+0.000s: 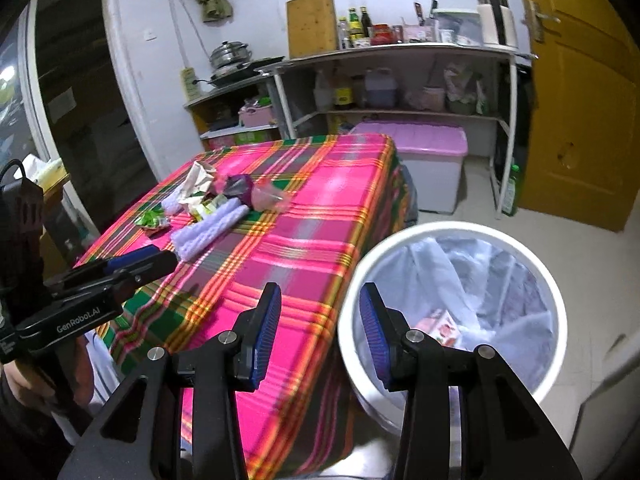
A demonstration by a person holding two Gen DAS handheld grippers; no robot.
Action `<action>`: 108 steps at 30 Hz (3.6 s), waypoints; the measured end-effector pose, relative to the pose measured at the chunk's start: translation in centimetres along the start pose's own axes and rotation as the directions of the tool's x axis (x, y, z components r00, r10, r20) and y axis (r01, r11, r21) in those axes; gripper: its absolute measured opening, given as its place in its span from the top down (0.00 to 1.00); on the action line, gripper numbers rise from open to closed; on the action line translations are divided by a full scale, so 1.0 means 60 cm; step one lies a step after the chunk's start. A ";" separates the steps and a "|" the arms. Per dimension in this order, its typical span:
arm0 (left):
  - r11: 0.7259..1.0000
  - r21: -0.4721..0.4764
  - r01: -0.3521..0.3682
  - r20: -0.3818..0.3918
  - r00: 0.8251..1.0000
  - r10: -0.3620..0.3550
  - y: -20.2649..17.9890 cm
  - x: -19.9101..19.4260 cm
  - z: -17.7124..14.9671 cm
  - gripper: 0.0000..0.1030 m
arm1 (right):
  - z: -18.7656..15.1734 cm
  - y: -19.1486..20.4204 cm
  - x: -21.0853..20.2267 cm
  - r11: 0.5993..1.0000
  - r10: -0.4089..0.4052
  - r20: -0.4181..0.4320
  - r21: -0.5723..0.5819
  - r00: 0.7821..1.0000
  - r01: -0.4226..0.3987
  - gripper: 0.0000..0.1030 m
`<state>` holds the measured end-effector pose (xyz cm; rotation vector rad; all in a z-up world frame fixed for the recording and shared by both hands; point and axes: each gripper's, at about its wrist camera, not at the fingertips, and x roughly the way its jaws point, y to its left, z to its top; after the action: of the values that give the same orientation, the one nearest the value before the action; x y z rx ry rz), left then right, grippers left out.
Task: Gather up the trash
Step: 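Reach the left tool to the white foam net while the right tool reaches the clear cup, then grasp the foam net with the left tool while the right tool grasps the clear cup, then carry the foam net and cup over the bin and release both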
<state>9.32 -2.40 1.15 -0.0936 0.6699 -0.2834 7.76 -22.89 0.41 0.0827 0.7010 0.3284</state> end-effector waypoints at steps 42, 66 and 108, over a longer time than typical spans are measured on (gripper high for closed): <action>0.994 -0.096 -0.049 -0.112 0.993 0.039 0.138 0.095 0.011 0.78 | 0.139 0.096 0.259 0.944 0.021 -0.186 -0.321 0.982 -0.080 0.50; 0.988 -0.151 -0.024 -0.098 0.995 0.009 0.172 0.091 0.006 0.78 | 0.149 0.112 0.338 0.905 0.031 -0.279 -0.399 0.960 -0.146 0.71; 0.971 0.133 0.199 -0.080 0.979 -0.190 -0.152 0.072 0.004 0.78 | -0.025 -0.122 -0.036 0.983 -0.151 -0.054 0.097 0.987 0.156 0.70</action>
<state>10.62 -12.35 0.37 -0.0148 0.7062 -0.5238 7.20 -30.55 -0.74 0.1168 0.7655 0.1472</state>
